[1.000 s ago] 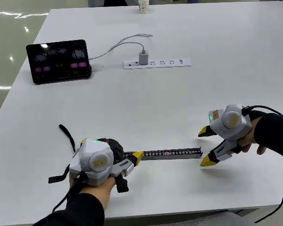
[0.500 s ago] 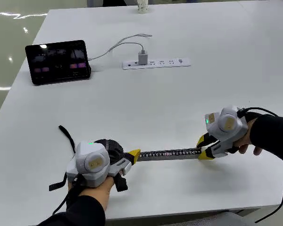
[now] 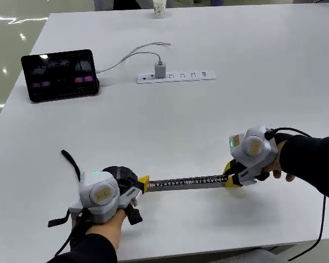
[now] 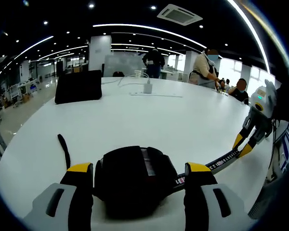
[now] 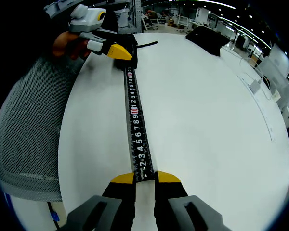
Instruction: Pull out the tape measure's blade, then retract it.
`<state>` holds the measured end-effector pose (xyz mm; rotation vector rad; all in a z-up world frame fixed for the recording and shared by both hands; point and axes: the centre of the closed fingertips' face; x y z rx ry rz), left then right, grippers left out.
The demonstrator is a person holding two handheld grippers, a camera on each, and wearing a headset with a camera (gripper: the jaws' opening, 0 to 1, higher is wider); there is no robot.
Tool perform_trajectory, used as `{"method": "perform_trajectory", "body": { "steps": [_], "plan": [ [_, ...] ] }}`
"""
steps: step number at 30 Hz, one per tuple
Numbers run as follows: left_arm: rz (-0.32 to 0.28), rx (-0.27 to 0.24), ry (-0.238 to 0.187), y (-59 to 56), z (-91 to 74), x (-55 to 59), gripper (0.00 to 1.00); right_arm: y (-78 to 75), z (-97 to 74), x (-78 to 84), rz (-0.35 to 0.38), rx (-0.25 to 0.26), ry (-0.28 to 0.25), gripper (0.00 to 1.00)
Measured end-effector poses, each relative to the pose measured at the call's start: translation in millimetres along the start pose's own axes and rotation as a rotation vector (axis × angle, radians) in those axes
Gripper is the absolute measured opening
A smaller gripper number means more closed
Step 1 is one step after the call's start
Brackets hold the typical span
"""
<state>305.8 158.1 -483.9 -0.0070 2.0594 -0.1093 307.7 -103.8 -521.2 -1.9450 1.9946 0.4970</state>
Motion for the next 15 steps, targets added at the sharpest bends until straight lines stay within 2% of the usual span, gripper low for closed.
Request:
{"method": "perform_trajectory", "body": {
  "steps": [3, 5, 7, 15],
  "plan": [
    [-0.036, -0.021, 0.03, 5.6, 1.5, 2.7, 0.66, 0.1, 0.5, -0.3, 0.01, 0.002, 0.009, 0.11],
    [-0.029, -0.007, 0.034, 1.9, 1.2, 3.0, 0.65, -0.5, 0.6, -0.2, 0.033, 0.002, 0.006, 0.11],
    [-0.003, -0.014, 0.05, 2.3, 0.9, 4.8, 0.64, -1.4, 0.7, -0.2, 0.05, 0.004, 0.003, 0.11],
    [0.015, -0.008, 0.07, 3.1, 1.3, 5.4, 0.62, -1.0, 1.8, -0.4, 0.05, 0.01, 0.01, 0.11]
  ]
}}
Point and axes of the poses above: the centre of the closed fingertips' face, and the gripper's own axes: z roughly forward along the fingers, y roughly to its left, x roughly out of its underside, and after that the axes turned 2 degrees about -y, right-handed
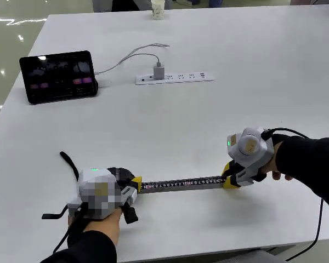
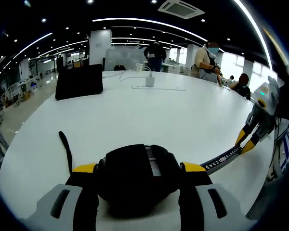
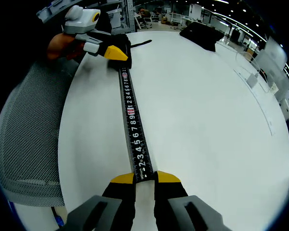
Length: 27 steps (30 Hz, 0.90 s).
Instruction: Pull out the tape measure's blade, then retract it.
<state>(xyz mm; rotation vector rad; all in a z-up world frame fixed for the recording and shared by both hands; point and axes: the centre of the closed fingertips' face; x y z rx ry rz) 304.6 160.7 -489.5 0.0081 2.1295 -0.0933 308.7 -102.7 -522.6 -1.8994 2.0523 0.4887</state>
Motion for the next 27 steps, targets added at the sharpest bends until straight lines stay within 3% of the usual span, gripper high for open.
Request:
{"method": "perform_trajectory", "body": {
  "steps": [13, 27],
  "plan": [
    [-0.001, 0.001, 0.01, -0.8, 0.9, 1.6, 0.62, -0.2, 2.2, -2.1, -0.019, 0.003, 0.002, 0.11],
    [-0.002, 0.004, 0.008, -0.7, 0.5, 1.3, 0.62, 0.7, 4.0, -6.7, 0.012, 0.003, 0.008, 0.11]
  ]
}}
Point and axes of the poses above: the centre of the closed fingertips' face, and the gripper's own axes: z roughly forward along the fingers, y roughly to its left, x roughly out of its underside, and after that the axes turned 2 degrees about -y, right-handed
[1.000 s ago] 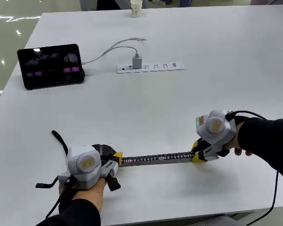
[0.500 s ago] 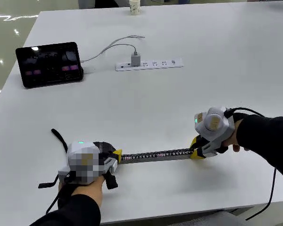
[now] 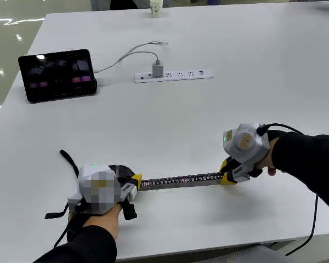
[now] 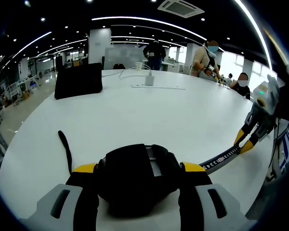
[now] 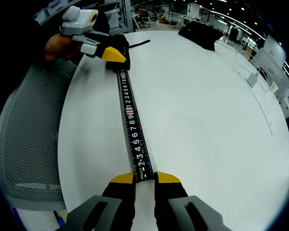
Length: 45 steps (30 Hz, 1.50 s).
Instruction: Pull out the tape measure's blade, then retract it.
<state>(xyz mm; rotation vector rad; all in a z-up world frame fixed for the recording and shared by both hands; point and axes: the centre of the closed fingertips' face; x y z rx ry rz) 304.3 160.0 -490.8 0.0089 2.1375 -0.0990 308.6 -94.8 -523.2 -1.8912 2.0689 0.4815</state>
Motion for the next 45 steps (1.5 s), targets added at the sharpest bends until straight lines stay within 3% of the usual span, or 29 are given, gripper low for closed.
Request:
{"method": "perform_trajectory", "body": {
  "steps": [16, 45],
  "plan": [
    [-0.002, 0.001, 0.008, 0.1, -1.2, 0.7, 0.62, 1.3, 3.6, -3.4, -0.049, 0.002, 0.01, 0.11],
    [0.003, 0.011, 0.017, -0.4, -0.9, 1.2, 0.62, 2.7, 7.6, -12.8, -0.044, 0.004, 0.012, 0.11]
  ]
}}
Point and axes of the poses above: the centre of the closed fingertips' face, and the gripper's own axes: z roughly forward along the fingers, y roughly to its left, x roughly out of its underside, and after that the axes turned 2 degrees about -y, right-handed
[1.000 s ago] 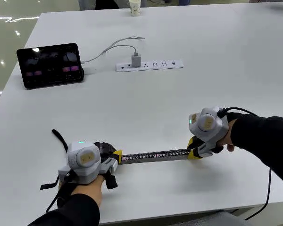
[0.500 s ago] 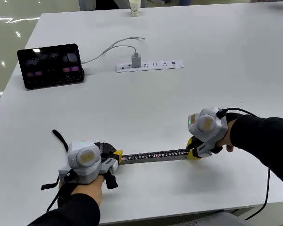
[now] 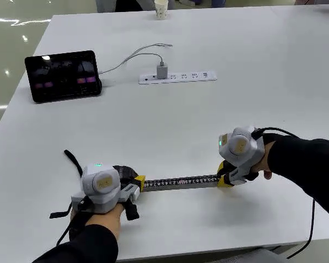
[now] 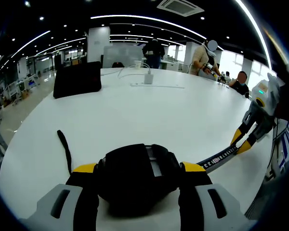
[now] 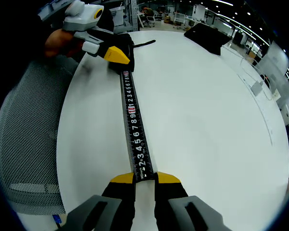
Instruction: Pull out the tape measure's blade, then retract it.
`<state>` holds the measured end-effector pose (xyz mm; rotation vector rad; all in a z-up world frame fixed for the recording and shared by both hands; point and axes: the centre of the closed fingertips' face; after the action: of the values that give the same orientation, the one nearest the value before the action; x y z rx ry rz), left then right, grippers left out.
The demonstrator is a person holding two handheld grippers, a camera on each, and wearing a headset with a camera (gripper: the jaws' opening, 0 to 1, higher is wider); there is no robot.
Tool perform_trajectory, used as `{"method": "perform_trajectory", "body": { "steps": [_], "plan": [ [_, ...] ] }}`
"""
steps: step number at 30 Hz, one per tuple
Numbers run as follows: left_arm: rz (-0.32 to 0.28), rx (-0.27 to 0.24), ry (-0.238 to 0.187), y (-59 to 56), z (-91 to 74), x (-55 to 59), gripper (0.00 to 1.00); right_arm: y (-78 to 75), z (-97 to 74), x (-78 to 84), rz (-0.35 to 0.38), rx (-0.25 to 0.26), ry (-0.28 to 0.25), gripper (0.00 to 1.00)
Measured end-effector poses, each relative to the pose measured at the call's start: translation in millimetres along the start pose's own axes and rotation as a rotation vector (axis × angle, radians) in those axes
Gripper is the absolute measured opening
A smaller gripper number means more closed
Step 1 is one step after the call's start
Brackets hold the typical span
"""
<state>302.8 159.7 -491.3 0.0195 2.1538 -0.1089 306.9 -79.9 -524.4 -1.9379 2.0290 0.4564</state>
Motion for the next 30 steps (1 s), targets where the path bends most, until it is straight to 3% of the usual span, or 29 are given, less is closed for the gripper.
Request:
{"method": "perform_trajectory", "body": {
  "steps": [30],
  "plan": [
    [0.004, 0.005, 0.009, -0.1, 1.3, 0.0, 0.62, -0.3, 6.2, -13.3, 0.022, -0.005, -0.012, 0.11]
  ]
}}
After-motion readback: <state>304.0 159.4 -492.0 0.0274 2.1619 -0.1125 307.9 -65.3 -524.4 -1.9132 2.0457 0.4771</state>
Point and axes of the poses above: the centre of the closed fingertips' face, and the gripper's own axes: z roughly forward along the fingers, y roughly to its left, x roughly out of its underside, and after that the axes turned 2 degrees about -y, right-handed
